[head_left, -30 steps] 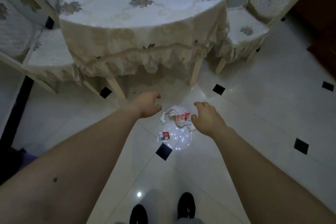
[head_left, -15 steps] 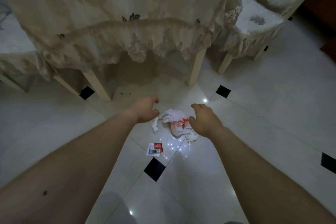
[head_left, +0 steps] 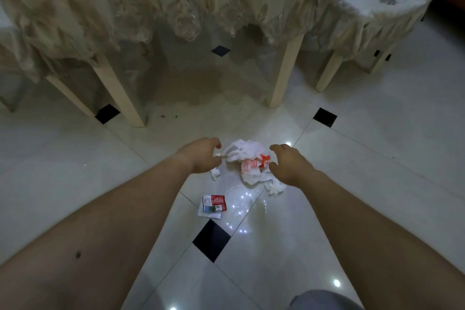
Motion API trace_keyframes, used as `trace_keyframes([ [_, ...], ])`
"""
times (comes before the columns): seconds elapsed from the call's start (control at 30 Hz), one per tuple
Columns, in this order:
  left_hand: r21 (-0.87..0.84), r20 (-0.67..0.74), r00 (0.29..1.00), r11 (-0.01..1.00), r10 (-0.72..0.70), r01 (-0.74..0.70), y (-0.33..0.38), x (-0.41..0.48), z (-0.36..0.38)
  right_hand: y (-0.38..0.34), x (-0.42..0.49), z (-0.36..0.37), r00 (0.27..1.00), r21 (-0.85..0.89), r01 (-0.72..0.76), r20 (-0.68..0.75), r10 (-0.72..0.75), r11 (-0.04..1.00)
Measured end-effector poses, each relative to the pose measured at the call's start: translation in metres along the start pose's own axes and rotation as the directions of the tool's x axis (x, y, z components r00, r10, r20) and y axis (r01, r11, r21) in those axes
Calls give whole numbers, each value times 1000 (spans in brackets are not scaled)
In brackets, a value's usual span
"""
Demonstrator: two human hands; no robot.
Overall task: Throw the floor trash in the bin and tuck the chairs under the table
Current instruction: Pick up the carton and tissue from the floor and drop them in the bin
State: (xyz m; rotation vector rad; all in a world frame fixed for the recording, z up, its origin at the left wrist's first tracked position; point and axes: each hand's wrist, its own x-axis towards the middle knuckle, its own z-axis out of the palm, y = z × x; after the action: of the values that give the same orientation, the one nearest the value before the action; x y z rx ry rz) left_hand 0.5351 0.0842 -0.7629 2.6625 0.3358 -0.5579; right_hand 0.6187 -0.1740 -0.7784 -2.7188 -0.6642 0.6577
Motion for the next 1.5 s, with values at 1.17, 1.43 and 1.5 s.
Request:
trace_keyframes([
  [1.17,-32,114,993,999,15,-11,-47,81,141,87,71,126,1000,35,-31,7,31,999],
  [1.43,-49,135,989,997,-59,66,-78,87,200,113,87,168,994,53,-101,41,99,993],
  [1.5,-49,132,989,996,-63,70,-82,87,209,118,89,173,991,54,-125,56,122,991],
])
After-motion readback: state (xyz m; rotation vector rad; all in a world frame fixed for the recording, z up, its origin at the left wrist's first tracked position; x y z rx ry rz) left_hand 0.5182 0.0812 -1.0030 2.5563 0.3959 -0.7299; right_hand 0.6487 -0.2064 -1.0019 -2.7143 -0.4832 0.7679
